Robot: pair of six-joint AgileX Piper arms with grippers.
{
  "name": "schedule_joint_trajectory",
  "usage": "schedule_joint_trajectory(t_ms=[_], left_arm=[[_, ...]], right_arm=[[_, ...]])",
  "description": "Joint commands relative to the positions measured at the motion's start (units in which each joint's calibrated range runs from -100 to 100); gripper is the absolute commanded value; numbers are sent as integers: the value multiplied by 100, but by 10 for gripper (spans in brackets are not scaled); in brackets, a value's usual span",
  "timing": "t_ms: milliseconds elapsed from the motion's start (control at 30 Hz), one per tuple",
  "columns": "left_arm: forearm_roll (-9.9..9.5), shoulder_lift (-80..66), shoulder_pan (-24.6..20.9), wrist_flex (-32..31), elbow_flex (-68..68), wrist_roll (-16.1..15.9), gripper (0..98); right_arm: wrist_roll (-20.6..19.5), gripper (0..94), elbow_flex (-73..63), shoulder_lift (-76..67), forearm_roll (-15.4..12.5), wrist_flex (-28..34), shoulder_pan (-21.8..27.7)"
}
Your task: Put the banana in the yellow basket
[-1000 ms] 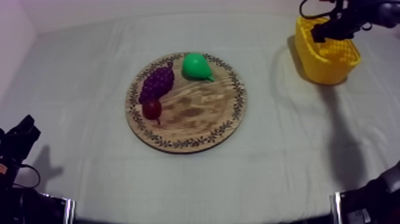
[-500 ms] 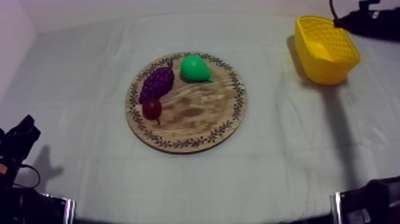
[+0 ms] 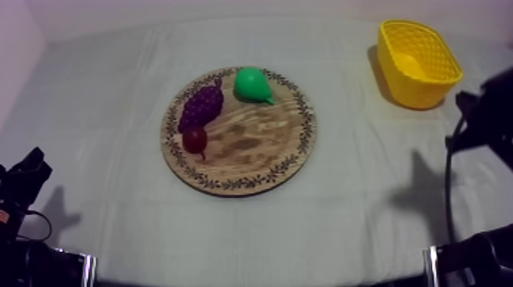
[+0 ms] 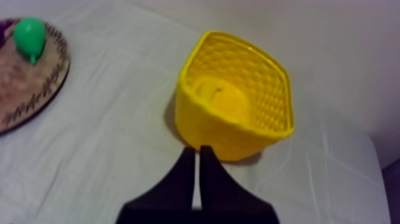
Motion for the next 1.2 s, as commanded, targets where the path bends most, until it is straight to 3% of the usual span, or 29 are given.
schedule_joint_trajectory(t_ms=[0, 167, 267, 567, 667, 933, 1167], left_arm=[[-3, -5, -1, -1, -1, -1, 1], [-3, -5, -1, -1, -1, -3, 1], [-3, -5, -1, -1, -1, -3, 1], [-3, -5, -1, -1, -1, -3, 1], [-3, -5, -1, -1, -1, -3, 1], [-3, -5, -1, -1, -1, -1, 1], [-3, -5, -1, -1, -1, -1, 1]], right_arm=[[-265, 2, 759, -1312, 162, 641, -29], [-1240, 2, 860, -2152, 690, 2029, -93], [-1657, 2, 863, -2575, 831, 2688, -87], [-2302, 2, 862, -3064, 922, 3122, 19], [-2180, 3, 862, -3079, 928, 3134, 41], [-1319, 3, 862, -3086, 931, 3140, 26], [-1281, 3, 862, -3087, 931, 3140, 25]])
